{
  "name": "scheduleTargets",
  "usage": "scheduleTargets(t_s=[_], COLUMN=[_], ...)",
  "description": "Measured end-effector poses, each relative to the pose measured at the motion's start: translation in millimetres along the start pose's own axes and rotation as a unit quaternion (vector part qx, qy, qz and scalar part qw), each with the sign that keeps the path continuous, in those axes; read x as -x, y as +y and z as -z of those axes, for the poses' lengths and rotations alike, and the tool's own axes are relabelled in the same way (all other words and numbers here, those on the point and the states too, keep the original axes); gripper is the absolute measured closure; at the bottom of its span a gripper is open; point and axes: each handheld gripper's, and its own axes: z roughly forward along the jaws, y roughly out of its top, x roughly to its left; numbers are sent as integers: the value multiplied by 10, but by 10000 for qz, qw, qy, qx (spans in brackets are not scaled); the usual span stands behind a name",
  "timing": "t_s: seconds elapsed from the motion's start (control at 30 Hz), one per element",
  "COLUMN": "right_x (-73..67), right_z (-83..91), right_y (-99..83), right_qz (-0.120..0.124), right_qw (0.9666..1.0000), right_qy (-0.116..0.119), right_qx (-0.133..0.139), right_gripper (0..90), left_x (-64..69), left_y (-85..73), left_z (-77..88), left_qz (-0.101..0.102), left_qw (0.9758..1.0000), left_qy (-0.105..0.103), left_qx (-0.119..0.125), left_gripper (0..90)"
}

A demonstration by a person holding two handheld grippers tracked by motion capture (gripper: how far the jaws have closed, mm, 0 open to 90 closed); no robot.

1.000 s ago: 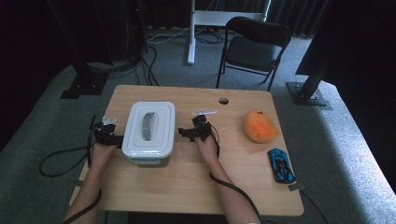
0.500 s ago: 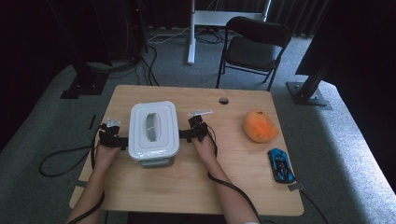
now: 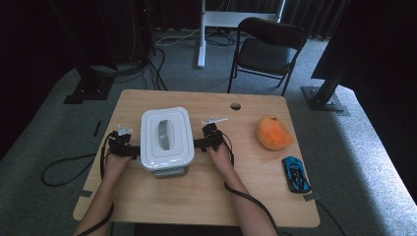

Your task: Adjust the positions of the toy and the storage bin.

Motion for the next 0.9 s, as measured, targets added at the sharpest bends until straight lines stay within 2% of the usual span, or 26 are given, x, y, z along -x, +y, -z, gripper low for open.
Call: scheduleTargets(t_s=[0.4,0.9], right_x=[112,309], right_z=[192,457], right_y=[-92,-237], right_qz=[49,31], right_qw=[9999,9999], right_qy=[-132,-140], right_qx=[-38,-25], right_gripper=[164,164], left_x=[223,527], left_y=[48,123], left_z=[-53,-125], left_qz=[-112,-317], left_qw=[9999,9990], left_qy=[-119,-316], left_qx=[-28,-97], left_gripper=[11,11])
